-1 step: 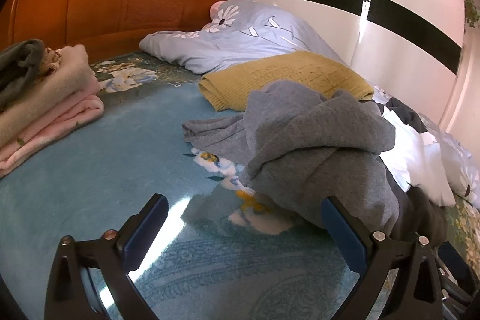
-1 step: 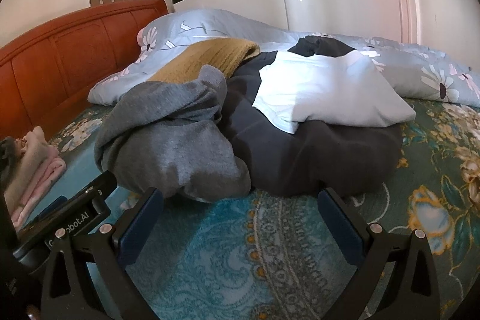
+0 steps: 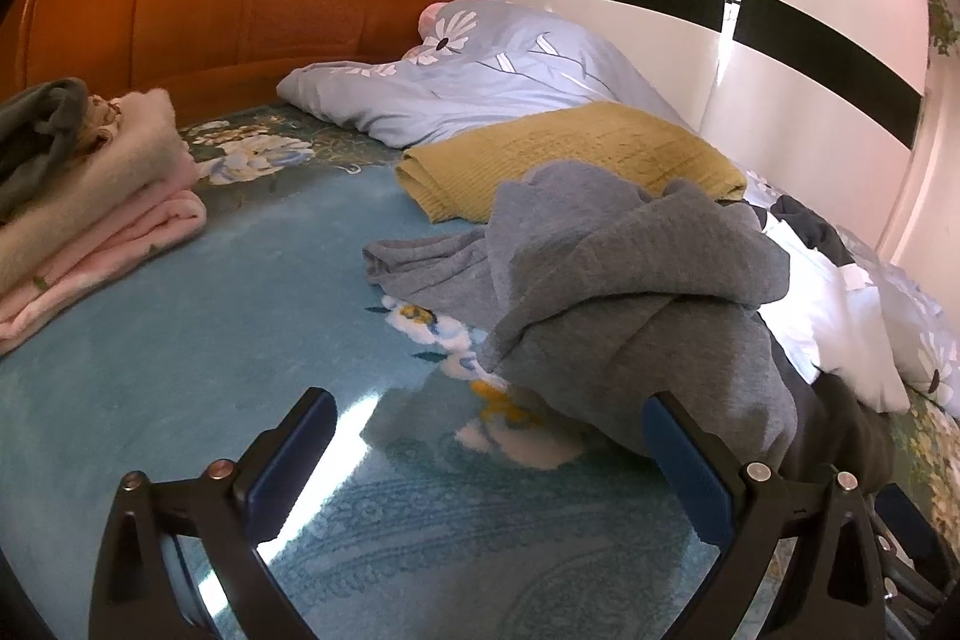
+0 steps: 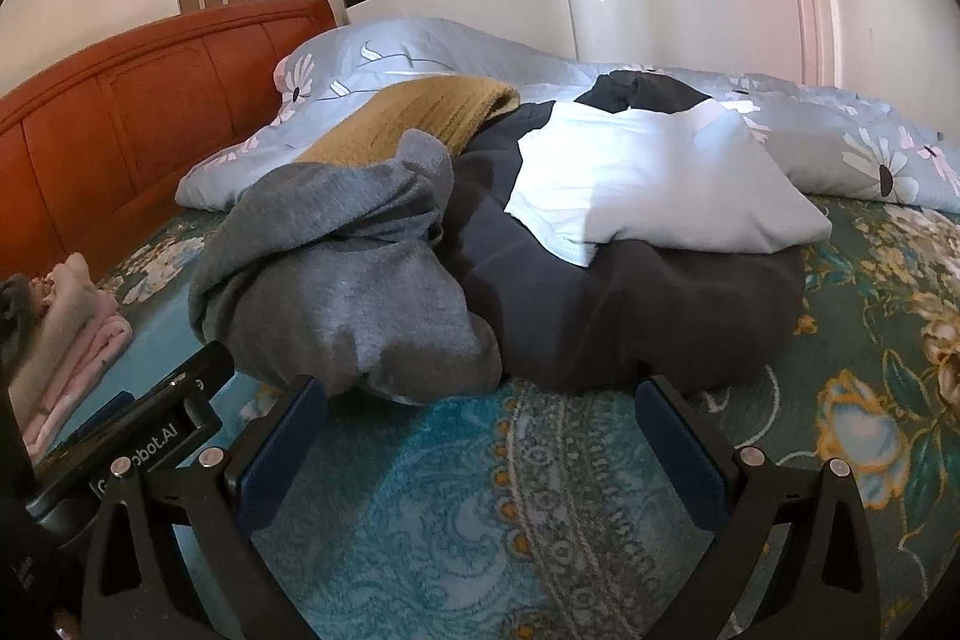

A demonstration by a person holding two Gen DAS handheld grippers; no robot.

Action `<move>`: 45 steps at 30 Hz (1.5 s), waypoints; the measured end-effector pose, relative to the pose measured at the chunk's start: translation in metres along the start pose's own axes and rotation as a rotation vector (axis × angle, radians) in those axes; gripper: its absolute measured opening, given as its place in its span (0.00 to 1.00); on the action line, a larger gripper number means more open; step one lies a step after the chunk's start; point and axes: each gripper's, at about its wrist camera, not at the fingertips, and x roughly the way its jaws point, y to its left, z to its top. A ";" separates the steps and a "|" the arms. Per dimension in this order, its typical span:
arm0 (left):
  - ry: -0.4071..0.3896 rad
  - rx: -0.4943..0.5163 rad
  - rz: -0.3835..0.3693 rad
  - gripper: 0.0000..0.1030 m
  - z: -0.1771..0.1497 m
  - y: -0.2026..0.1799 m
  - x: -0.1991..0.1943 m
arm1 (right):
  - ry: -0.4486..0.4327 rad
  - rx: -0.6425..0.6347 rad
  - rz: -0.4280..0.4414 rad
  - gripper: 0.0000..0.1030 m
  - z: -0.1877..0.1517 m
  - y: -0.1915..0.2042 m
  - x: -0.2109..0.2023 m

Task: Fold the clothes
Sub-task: 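Reach both tools toward the grey sweatshirt on the clothes heap, then grasp the grey sweatshirt with the left tool while the right tool grasps another part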

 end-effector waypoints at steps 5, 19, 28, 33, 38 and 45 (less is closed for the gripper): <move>0.013 -0.008 -0.019 1.00 0.003 0.007 0.005 | -0.014 -0.007 0.001 1.00 0.001 -0.001 -0.001; 0.010 -0.012 -0.034 1.00 -0.002 0.001 0.002 | -0.027 0.002 0.014 1.00 0.001 -0.002 0.001; 0.036 0.078 -0.008 1.00 0.007 -0.010 -0.002 | -0.011 0.003 0.032 1.00 0.002 0.000 -0.003; -0.012 0.266 0.059 1.00 0.027 -0.040 0.003 | -0.072 0.023 -0.009 1.00 0.012 -0.012 -0.021; -0.014 0.336 0.093 0.86 0.041 -0.062 0.022 | -0.083 0.176 0.045 1.00 0.020 -0.041 -0.030; -0.130 0.314 0.039 0.10 0.065 -0.076 -0.006 | -0.056 0.262 0.041 1.00 0.024 -0.061 -0.031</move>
